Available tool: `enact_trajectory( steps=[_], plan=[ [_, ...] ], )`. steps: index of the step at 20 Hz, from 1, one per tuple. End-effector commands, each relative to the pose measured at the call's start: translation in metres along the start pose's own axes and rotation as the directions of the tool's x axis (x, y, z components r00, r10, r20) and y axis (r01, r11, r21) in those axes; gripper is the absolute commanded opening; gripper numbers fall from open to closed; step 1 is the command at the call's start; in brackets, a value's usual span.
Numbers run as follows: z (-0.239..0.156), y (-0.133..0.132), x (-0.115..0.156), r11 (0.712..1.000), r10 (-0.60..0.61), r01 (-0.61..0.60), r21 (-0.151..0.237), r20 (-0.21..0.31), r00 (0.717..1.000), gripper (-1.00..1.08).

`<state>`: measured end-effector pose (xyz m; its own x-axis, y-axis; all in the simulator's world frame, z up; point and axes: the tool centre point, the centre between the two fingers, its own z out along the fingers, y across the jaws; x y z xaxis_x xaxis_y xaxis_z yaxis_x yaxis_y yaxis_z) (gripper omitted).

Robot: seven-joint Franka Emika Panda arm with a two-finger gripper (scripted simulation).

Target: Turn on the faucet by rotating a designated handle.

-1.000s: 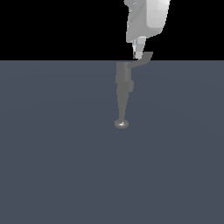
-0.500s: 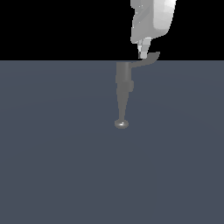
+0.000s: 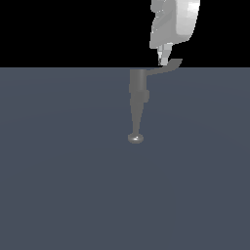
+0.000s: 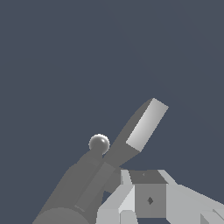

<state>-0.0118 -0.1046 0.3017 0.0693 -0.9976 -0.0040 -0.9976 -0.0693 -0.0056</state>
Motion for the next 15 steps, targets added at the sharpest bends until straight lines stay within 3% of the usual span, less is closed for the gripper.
enact_trajectory(
  steps=[1,15],
  plan=[
    [0.002,-0.002,0.016,1.0,0.02,-0.02,-0.002,-0.003,1.0,-1.0],
    [0.004,-0.022,0.046,0.999,0.033,-0.033,-0.005,-0.004,0.999,-1.0]
  ],
)
